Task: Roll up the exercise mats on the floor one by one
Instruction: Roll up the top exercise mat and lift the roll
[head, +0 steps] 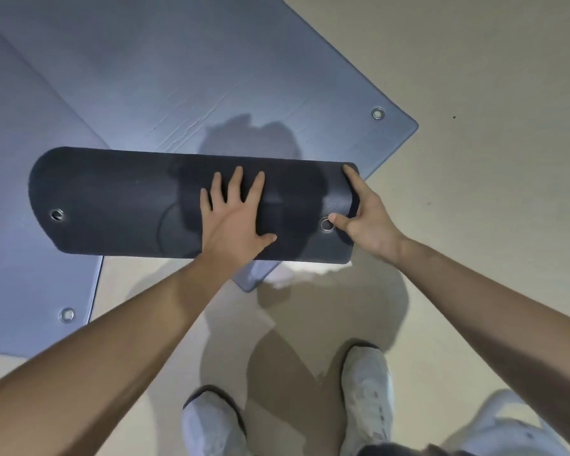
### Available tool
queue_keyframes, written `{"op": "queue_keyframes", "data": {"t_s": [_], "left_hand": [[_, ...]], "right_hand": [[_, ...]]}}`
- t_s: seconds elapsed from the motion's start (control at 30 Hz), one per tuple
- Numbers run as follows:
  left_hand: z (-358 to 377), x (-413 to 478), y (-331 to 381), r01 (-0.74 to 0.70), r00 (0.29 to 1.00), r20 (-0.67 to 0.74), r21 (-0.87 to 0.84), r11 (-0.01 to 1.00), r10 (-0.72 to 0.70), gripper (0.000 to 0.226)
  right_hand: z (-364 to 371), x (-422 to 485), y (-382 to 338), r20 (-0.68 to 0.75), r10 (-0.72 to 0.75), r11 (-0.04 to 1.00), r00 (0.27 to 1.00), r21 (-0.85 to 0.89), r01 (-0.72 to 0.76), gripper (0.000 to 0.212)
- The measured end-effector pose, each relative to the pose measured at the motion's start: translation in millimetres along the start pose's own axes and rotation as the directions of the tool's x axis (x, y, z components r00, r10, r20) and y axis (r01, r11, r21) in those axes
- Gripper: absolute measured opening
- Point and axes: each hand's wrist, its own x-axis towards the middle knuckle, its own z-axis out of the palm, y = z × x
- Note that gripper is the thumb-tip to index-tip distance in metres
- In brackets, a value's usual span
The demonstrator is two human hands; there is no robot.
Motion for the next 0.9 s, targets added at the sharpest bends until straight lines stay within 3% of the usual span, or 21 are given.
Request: {"op": "queue_keyframes", "data": {"t_s": [0.13, 0.3, 0.37, 0.47, 0.63, 0.8, 0.83, 0.9], "left_hand": [[-10.3, -71.5, 28.2, 0.095, 0.994, -0.023, -0.284, 0.954, -0.106, 0.115], [-56.9, -159.5, 48.8, 0.233, 0.970, 0.088, -0.616, 0.752, -0.228, 0.128], [-87.6, -187.0, 43.6, 0.300, 0.946, 0.111, -0.663, 0.686, -0.306, 0.129], [-132.2, -216.3, 14.2, 0.334, 0.910, 0.068, -0.707, 0.624, -0.410, 0.112], [-184.4, -234.0, -55.9, 0.290, 0.909, -0.015, -0.694, 0.659, -0.416, 0.097], [-224.7, -239.9, -106.0, 0.258, 0.898, -0.033, -0.768, 0.587, -0.438, 0.081], [-231.9, -241.1, -114.2, 0.251, 0.900, -0.032, -0.778, 0.576, -0.436, 0.078], [-244.1, -243.1, -129.6, 0.244, 0.905, -0.020, -0.793, 0.558, -0.425, 0.072]], "right_hand": [[12.3, -49.3, -32.0, -0.031, 0.014, 0.999, 0.999, 0.053, -0.012, 0.096], [33.0, -124.4, -104.9, -0.025, 0.051, 0.982, 0.998, 0.183, -0.045, 0.085], [40.2, -156.8, -144.5, 0.011, 0.075, 0.963, 0.997, 0.260, -0.076, 0.078], [52.1, -192.7, -197.6, 0.098, 0.053, 0.943, 0.994, 0.323, -0.083, 0.076], [69.0, -209.7, -273.7, 0.277, -0.034, 0.947, 0.960, 0.317, -0.058, 0.073], [79.4, -207.2, -326.8, 0.485, -0.162, 0.959, 0.859, 0.283, 0.021, 0.080], [80.4, -206.7, -334.5, 0.465, -0.167, 0.975, 0.869, 0.211, 0.075, 0.080], [81.4, -202.2, -340.3, 0.271, -0.225, 0.972, 0.936, -0.008, 0.235, 0.074]]}}
